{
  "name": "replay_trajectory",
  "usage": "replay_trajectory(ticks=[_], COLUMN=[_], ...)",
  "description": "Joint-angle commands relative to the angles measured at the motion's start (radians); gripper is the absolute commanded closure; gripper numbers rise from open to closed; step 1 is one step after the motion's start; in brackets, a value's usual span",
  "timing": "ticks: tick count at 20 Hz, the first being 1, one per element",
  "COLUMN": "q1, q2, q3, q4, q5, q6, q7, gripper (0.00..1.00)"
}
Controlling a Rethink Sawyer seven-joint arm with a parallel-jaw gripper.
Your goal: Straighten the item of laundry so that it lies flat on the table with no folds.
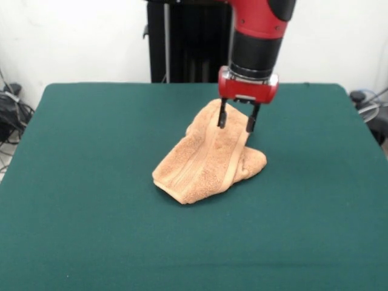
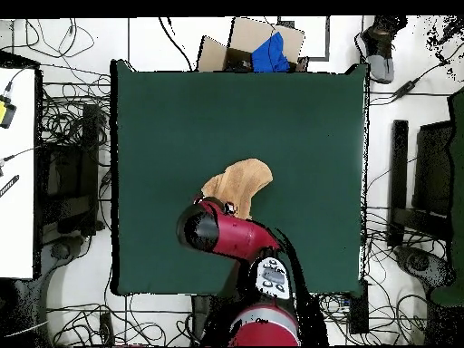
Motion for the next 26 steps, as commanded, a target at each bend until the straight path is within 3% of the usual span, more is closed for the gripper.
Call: replay_trajectory(ticks=[1, 14, 26], q1=[-0.041, -0.114, -0.097], q2=[0.097, 0.210, 0.270], q3=[0.025, 0.108, 0.111], q4=[-0.033, -0.091, -0.143], q5=[-0.004, -0.035, -0.033], q6=[-0.047, -0.144, -0.196], q7=[0.179, 0.155, 0.168], gripper=[0.00, 0.00, 0.00])
